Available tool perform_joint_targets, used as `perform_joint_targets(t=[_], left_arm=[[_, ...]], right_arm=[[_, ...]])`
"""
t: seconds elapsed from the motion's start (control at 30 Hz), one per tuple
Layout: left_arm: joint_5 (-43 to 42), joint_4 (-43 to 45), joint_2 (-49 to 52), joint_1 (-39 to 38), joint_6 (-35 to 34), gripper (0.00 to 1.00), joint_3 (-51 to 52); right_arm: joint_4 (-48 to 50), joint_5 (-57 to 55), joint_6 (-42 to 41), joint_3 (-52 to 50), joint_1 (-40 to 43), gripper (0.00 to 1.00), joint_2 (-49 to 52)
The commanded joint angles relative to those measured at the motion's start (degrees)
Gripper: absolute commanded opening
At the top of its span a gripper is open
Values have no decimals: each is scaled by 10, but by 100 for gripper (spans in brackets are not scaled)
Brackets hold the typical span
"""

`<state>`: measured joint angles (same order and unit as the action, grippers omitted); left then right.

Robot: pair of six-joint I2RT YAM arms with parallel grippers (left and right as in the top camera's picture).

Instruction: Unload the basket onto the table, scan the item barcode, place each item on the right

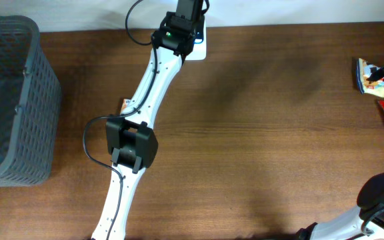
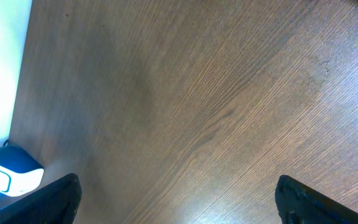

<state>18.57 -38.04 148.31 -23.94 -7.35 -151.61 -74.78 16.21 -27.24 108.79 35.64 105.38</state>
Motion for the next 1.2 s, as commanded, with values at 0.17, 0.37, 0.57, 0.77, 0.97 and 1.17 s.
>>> perform_joint_targets(t=[0.17,0.37,0.57,0.77,0.97,1.17], left_arm=[[48,54,29,0,8,7,27],[48,45,26,-6,8,9,21],[-71,-51,-38,-40,7,3,-4],[-322,-190,-36,-113,-24,7,1],[-232,-212,32,-204,-24,31,27],[-232,-217,33,-205,-24,67,15]], right_arm=[[0,5,-3,0,0,99,2],[0,5,-3,0,0,99,2],[0,5,-3,0,0,98,2],[0,5,-3,0,0,99,2],[0,5,-3,0,0,99,2],[0,5,-3,0,0,99,2]])
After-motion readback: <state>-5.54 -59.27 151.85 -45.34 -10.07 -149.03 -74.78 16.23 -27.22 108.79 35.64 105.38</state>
